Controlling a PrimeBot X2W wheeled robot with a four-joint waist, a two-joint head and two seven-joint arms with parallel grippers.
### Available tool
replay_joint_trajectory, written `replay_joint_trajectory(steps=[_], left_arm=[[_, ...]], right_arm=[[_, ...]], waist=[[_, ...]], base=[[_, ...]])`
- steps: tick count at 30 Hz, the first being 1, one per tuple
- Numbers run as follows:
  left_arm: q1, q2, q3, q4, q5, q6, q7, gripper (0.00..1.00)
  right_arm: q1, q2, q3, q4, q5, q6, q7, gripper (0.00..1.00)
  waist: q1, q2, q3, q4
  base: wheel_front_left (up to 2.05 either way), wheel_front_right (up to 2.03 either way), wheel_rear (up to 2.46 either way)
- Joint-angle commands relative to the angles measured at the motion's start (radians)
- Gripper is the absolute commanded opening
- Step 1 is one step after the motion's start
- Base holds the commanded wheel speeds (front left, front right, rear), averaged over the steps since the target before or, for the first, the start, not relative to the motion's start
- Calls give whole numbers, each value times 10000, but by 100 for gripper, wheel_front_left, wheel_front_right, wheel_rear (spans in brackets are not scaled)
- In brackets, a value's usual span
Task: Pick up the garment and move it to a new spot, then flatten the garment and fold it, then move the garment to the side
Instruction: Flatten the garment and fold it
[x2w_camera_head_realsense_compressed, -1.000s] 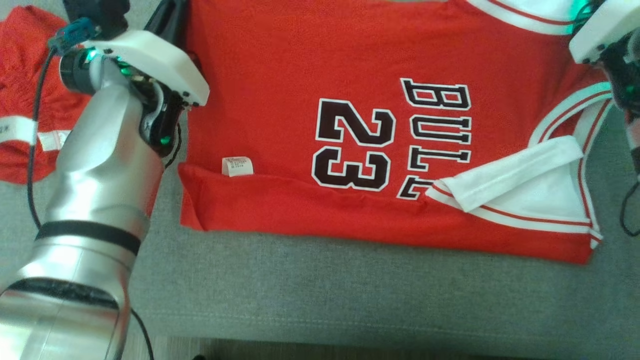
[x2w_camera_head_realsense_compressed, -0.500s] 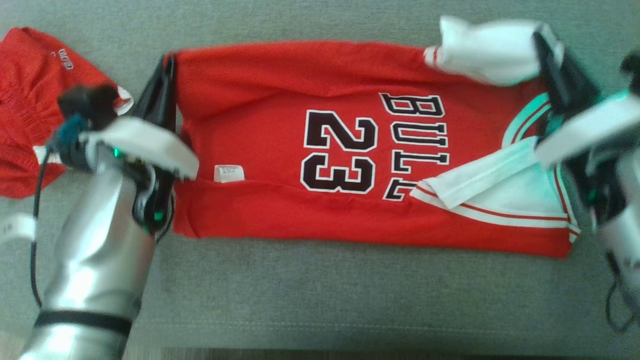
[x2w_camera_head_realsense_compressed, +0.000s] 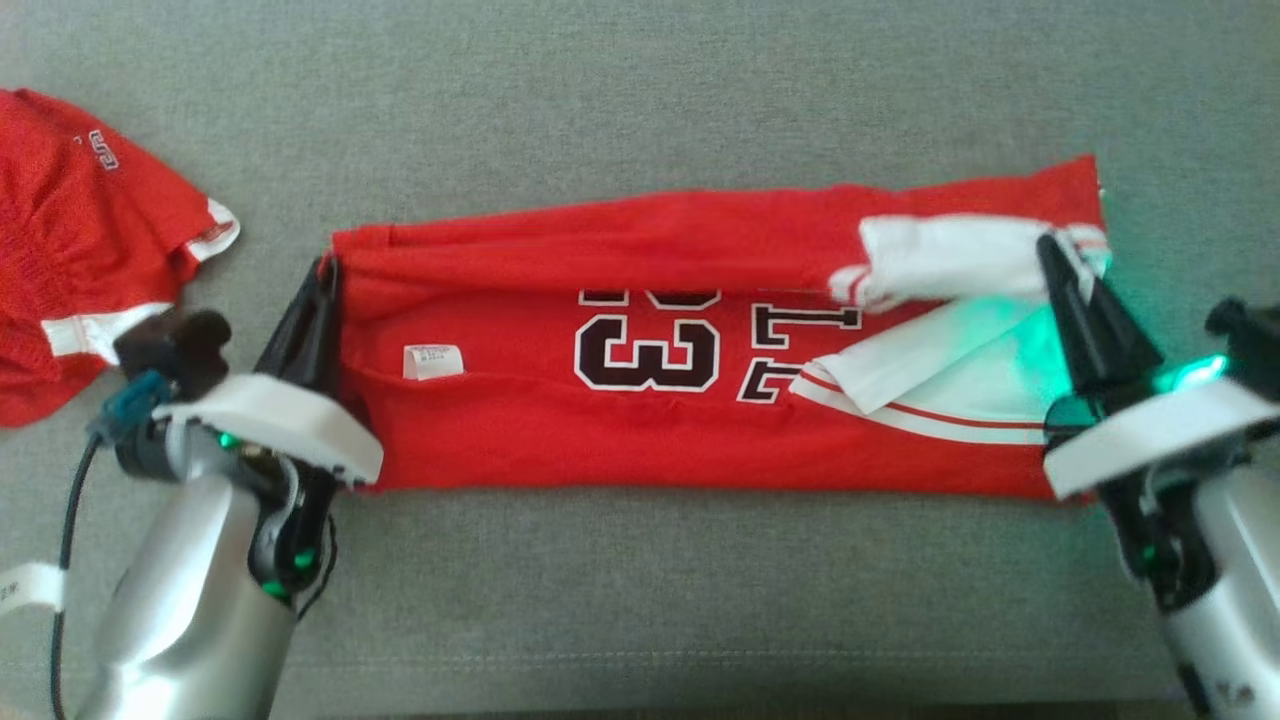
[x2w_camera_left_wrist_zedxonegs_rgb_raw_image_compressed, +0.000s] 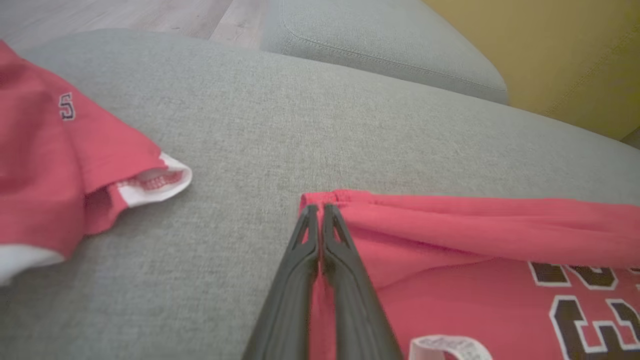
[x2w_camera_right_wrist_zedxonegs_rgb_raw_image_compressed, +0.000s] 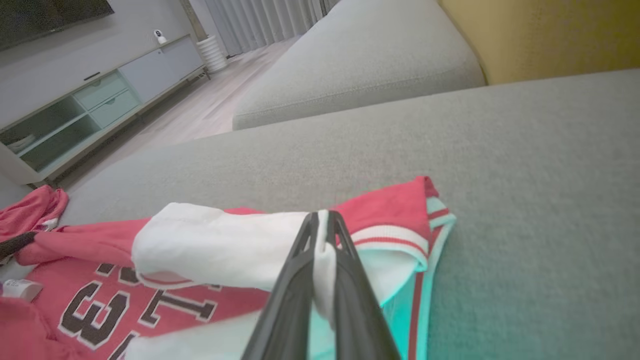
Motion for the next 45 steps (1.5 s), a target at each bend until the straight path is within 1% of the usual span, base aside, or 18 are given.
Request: replay_joint_trajectory(steps=[1, 2, 3, 4, 5, 6, 10, 14, 19, 23, 27, 33, 45], left_arm=[[-87, 408, 388, -310, -76, 78, 4, 0], [25, 440, 378, -358, -85, 111, 68, 0], [124, 455, 366, -393, -115, 115, 123, 0], [219, 448, 360, -410, -155, 132, 175, 21], [300, 447, 354, -438, -162, 167, 180, 65], [379, 436, 340, -448, -175, 186, 188, 100], [672, 408, 355, -500, -119, 351, -46, 100], [1134, 386, 449, -888, 239, 799, -464, 100], [1825, 340, 730, -1986, 949, 1517, -692, 100], [2362, 272, 943, -3038, 1457, 1846, -714, 100], [2797, 201, 937, -3798, 1825, 1997, -717, 100], [3254, 148, 689, -4361, 2069, 2148, -700, 100], [3382, 254, 640, -4419, 2047, 2216, -624, 100]], right_arm=[[199, -29, 19, -363, -45, -9, -65, 0], [376, 39, -51, -407, -104, -9, -19, 15], [542, 98, -90, -453, -187, -9, 34, 48], [717, 166, -122, -497, -249, -9, 94, 96], [890, 240, -173, -532, -320, -9, 167, 100], [1049, 296, -223, -594, -411, -9, 192, 100], [1705, 500, -447, -881, -764, -9, 211, 100], [2285, 802, -770, -1543, -1234, -9, 55, 100], [2598, 1251, -1337, -2602, -1921, -9, 101, 100], [2594, 1585, -1745, -3319, -2477, -9, 425, 100], [2588, 1743, -1918, -3675, -2872, -9, 755, 100], [2905, 1992, -2079, -3831, -3001, -9, 1026, 100], [3097, 2198, -2279, -3834, -3042, -9, 1059, 100]], waist=[[0, -1, -9, -12], [0, -1, -24, -24], [0, -1, -50, -36], [0, -1, -78, -41], [0, -1, -104, -53], [0, -1, -132, -59], [0, -1, -327, -117], [0, -1, -580, -238], [0, -1, -954, -392], [0, -1, -1297, -430], [0, -1, -1624, -419], [0, -1, -1949, -360], [0, -1, -1966, -384]], base=[[0, 0, 0], [0, 0, 0], [0, 0, 0], [0, 0, 0], [0, 0, 0], [0, 0, 0], [0, 0, 0], [0, 0, 0], [0, 0, 0], [0, 0, 0], [0, 0, 0], [0, 0, 0], [0, 0, 0]])
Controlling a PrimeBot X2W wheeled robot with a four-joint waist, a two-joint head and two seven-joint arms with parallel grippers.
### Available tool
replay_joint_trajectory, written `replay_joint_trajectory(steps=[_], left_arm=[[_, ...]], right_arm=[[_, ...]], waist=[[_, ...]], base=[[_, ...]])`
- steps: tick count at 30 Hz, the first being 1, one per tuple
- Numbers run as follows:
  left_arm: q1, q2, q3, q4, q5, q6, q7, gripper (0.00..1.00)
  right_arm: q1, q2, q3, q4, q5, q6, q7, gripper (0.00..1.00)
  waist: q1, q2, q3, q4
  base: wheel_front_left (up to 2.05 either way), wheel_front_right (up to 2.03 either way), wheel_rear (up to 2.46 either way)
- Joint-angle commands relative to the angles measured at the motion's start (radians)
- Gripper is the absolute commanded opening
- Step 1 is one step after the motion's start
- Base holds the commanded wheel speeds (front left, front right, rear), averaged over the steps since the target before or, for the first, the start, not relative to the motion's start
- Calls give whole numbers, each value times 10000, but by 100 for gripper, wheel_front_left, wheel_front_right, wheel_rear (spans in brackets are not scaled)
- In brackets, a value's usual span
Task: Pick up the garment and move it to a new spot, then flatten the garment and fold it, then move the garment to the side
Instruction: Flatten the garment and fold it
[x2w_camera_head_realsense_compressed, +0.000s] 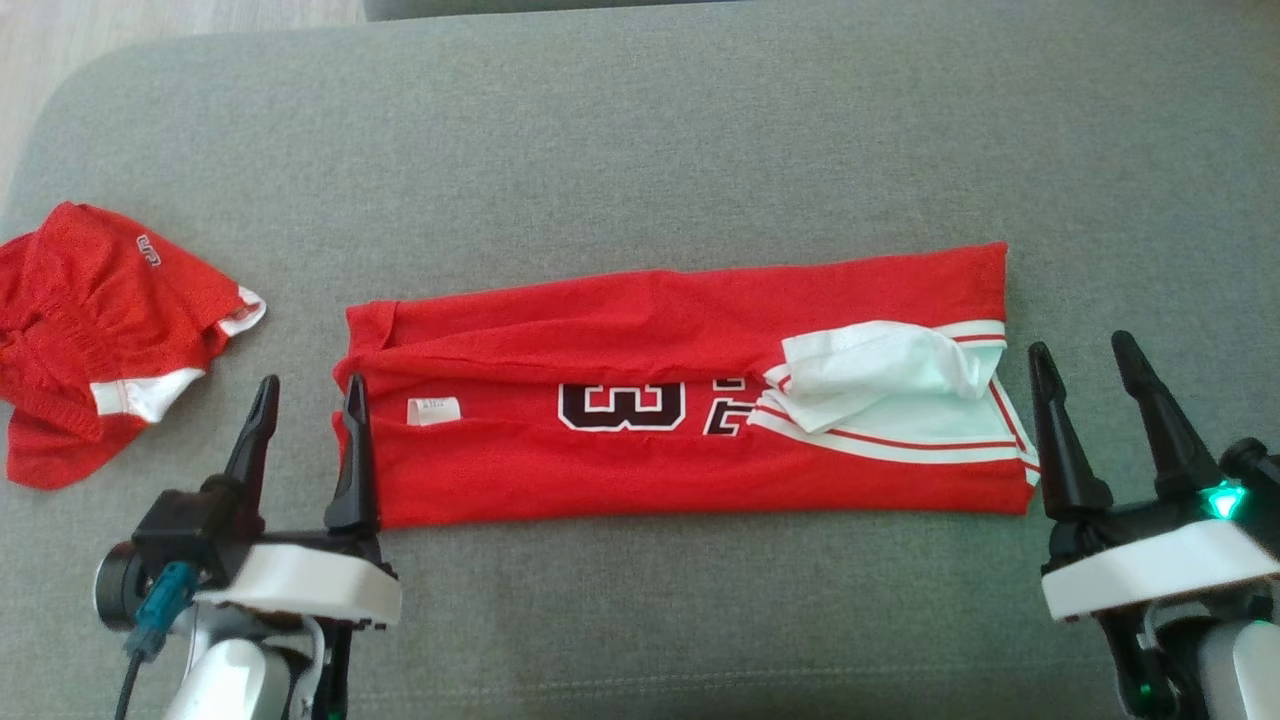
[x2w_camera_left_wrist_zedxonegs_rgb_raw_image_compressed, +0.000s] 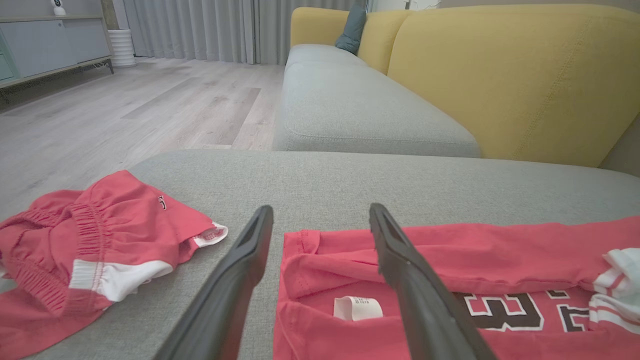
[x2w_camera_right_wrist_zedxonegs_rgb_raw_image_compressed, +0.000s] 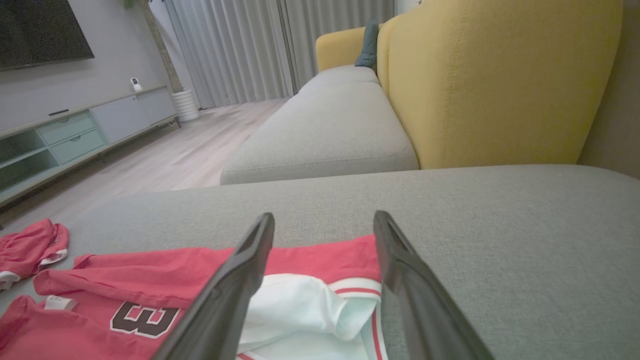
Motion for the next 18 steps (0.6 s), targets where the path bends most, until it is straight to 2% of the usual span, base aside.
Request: replay_joint_trajectory(steps=[1, 9, 18], left_arm=[[-259, 212, 338, -311, 33, 61, -44, 100], [-429, 210, 267, -441, 53, 90, -39, 100], [-1130, 133, 121, -499, 171, -29, -69, 100]], right_arm=[[-148, -52, 148, -379, -30, -9, 74, 100], [-278, -50, -46, 12, 36, -9, 177, 100], [-1715, -471, -224, 2062, 325, -9, 216, 100]], waist=[[1, -1, 12, 7], [1, -1, 309, 110], [1, -1, 1217, 328]], base=[[0, 0, 0], [0, 0, 0], [0, 0, 0]])
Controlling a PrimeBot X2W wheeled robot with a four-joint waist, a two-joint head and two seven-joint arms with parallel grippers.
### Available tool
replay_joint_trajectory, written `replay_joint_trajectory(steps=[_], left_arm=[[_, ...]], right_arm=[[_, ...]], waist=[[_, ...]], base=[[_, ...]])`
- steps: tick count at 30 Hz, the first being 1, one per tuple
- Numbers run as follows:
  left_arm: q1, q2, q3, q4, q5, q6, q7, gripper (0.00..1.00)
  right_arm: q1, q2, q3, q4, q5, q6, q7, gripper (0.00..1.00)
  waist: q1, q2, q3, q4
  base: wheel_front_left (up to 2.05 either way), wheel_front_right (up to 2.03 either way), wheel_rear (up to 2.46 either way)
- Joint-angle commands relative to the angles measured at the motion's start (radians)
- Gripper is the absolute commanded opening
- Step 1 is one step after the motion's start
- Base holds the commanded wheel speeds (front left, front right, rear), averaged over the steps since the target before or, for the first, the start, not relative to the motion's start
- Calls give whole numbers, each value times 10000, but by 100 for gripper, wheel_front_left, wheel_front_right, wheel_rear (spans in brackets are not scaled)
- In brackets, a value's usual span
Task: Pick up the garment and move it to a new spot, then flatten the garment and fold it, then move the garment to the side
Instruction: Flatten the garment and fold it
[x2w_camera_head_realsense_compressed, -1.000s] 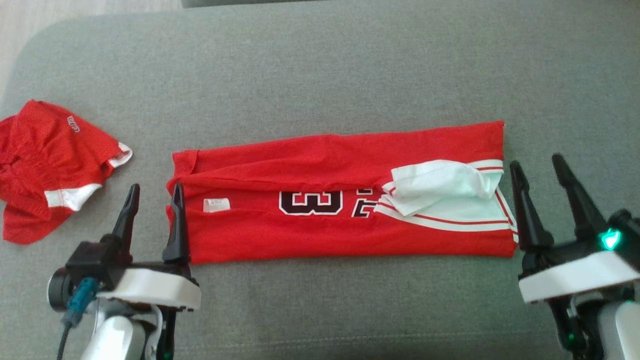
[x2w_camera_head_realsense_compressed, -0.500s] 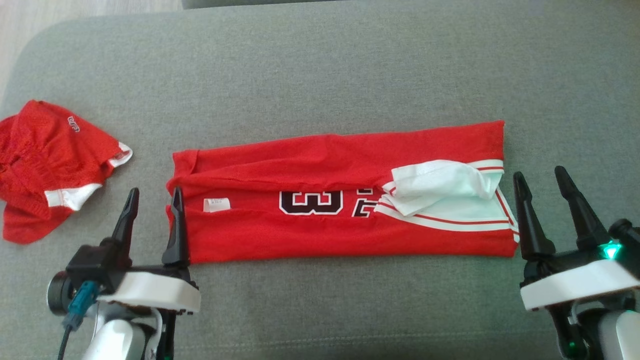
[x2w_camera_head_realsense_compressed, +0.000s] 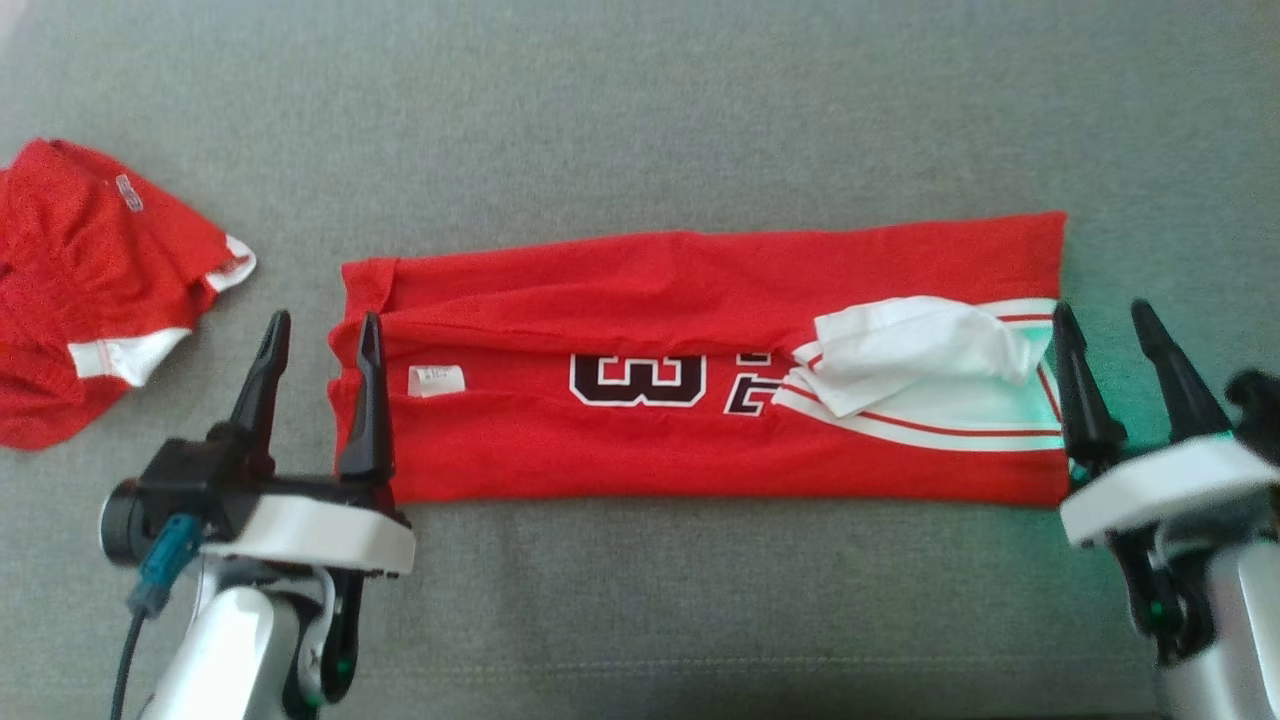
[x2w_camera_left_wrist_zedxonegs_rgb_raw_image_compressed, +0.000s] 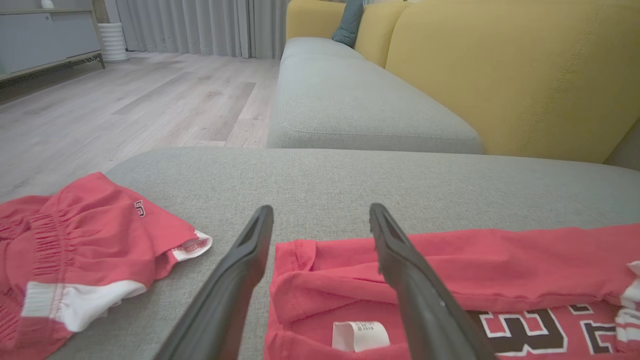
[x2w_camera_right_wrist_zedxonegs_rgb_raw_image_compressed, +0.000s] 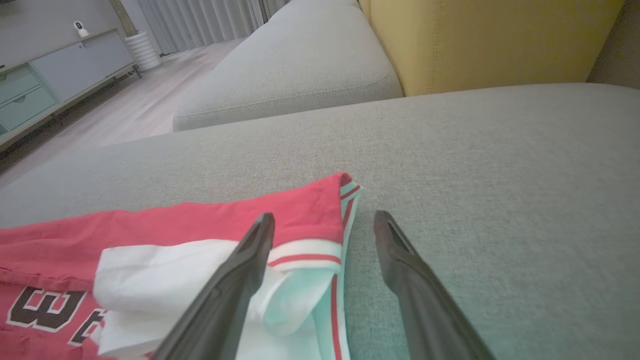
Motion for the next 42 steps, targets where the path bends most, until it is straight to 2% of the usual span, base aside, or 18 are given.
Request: replay_joint_trajectory(steps=[1, 9, 14, 15, 16, 17, 18, 24, 34, 37, 42], left_arm=[[-437, 132, 376, -281, 90, -60, -74, 100], [-827, -12, 335, -102, 170, -209, -116, 100], [-890, -84, 351, -48, 215, -259, -128, 100], [-892, -94, 357, -41, 227, -266, -129, 100], [-889, -106, 364, -32, 235, -273, -131, 100], [-882, -117, 372, -27, 243, -278, -132, 100], [-880, -154, 390, -25, 241, -300, -133, 100], [-883, -257, 449, -22, 282, -353, -135, 100], [-670, -497, 604, 57, 388, -466, -136, 100], [-611, -557, 640, 102, 418, -510, -137, 100], [-380, -630, 733, 194, 472, -568, -137, 100]], right_arm=[[-436, -261, 224, 45, 35, -9, 45, 100], [-999, -140, 629, 1580, 126, -9, 880, 100], [-826, 40, 894, 1673, 337, -9, 1836, 100], [-773, 59, 930, 1631, 350, -9, 2051, 87], [-722, 90, 945, 1570, 375, -9, 2247, 55], [-682, 122, 958, 1487, 404, -9, 2420, 15], [-638, 157, 930, 1266, 409, -9, 2621, 0], [-603, 48, 487, 738, 315, -9, 2674, 0], [69, -1078, -1332, 116, 287, -9, 2606, 0], [147, -1288, -1440, 24, 406, -9, 2559, 0], [7, -1185, -875, -1255, 465, -9, 3069, 0]], waist=[[0, 0, 272, 72], [0, 0, 655, 156], [0, 0, 683, 159], [0, 0, 675, 156], [0, 0, 656, 153], [0, 0, 646, 146], [0, 0, 631, 148], [0, 0, 544, 162], [0, 0, 51, 165], [0, 0, -122, 156], [0, 0, -585, 85]], base=[[0, 0, 0], [0, 0, 0], [0, 0, 0], [0, 0, 0], [0, 0, 0], [0, 0, 0], [0, 0, 0], [0, 0, 0], [0, 0, 0], [0, 0, 0], [0, 0, 0]])
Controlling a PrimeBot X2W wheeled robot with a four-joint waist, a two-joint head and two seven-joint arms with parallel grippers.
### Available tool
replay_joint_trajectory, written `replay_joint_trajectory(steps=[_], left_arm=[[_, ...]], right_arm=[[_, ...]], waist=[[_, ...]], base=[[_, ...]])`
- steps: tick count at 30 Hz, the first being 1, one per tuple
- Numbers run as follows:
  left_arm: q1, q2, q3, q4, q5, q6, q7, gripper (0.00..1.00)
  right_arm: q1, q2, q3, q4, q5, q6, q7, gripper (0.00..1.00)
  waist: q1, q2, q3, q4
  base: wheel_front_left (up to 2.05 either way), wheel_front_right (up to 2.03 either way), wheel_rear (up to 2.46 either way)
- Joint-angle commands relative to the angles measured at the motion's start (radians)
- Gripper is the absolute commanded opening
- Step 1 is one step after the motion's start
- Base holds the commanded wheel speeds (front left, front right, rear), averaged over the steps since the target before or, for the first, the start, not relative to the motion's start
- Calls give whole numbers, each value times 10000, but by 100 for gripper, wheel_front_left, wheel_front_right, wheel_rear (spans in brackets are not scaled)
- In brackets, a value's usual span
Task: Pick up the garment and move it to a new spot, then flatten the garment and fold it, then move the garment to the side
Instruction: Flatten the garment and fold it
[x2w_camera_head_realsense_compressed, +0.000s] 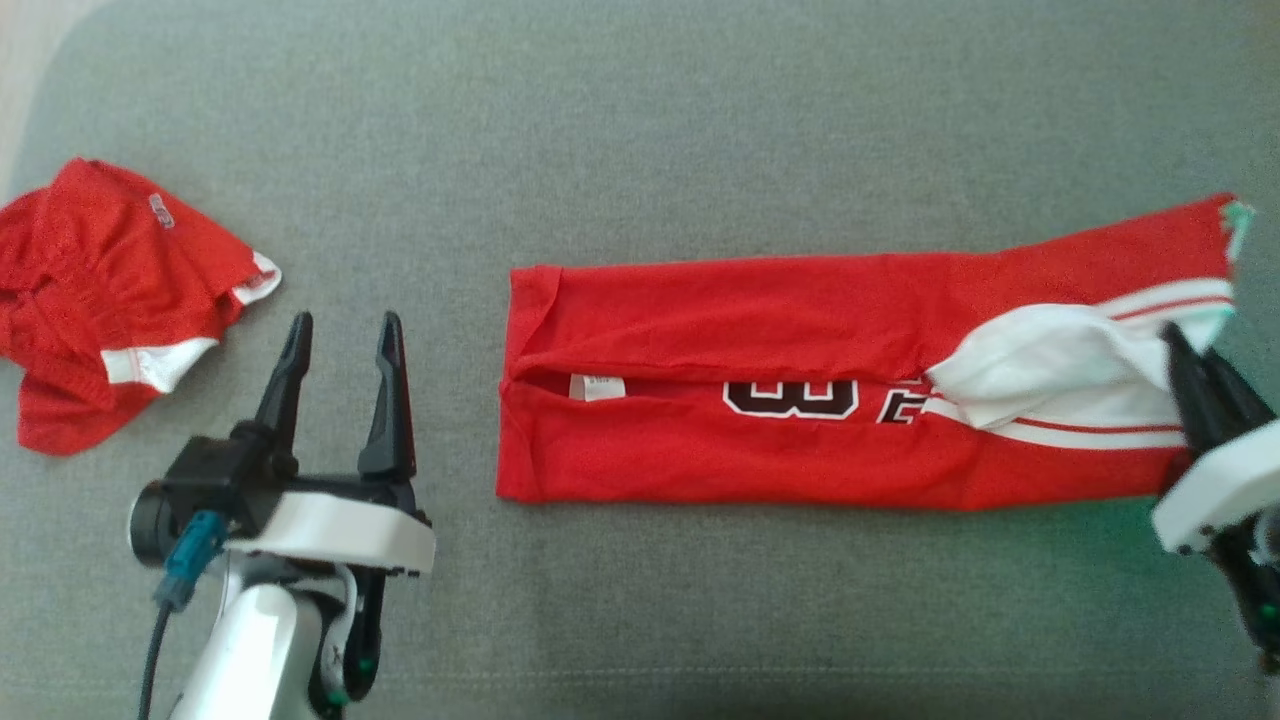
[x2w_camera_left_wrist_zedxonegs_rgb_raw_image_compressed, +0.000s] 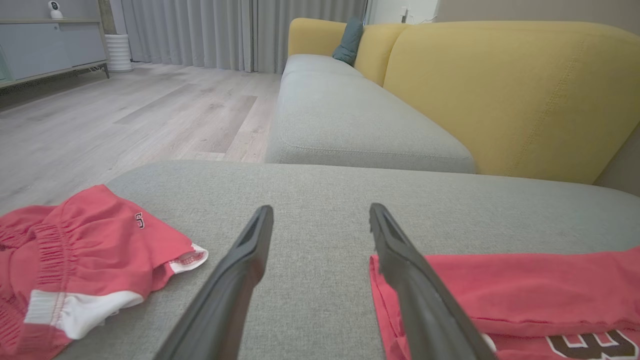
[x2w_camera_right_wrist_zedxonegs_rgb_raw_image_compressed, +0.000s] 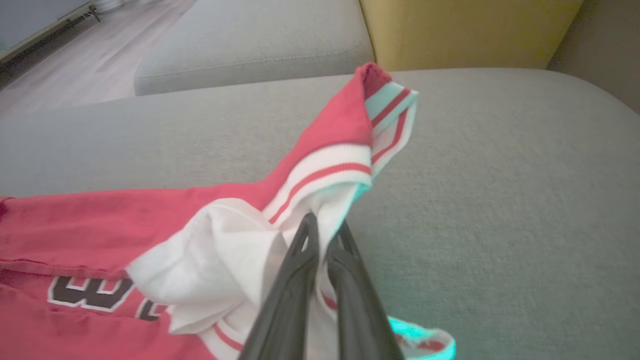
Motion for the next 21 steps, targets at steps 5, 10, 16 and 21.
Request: replay_joint_trajectory(steps=[5, 10, 16, 21], left_arm=[[-66, 18, 407, -230, 170, -104, -122, 100], [-14, -38, 329, -196, 210, -174, -122, 100], [-50, -134, 200, -177, 256, -256, -122, 100], [-155, -222, 99, -73, 283, -344, -122, 100]], right_arm=[[-656, 308, 1098, -1587, -14, -9, 846, 0], [-1282, 1442, 2409, -1647, 136, -9, 1124, 0], [-1911, 2200, 4158, -298, 754, -9, 539, 0], [-2466, 2247, 5472, 1108, 2023, -9, -502, 0]], waist=[[0, 0, -402, -10], [0, 0, -545, 150], [0, 0, -476, 524], [0, 0, -317, 872]], base=[[0, 0, 0], [0, 0, 0], [0, 0, 0], [0, 0, 0]])
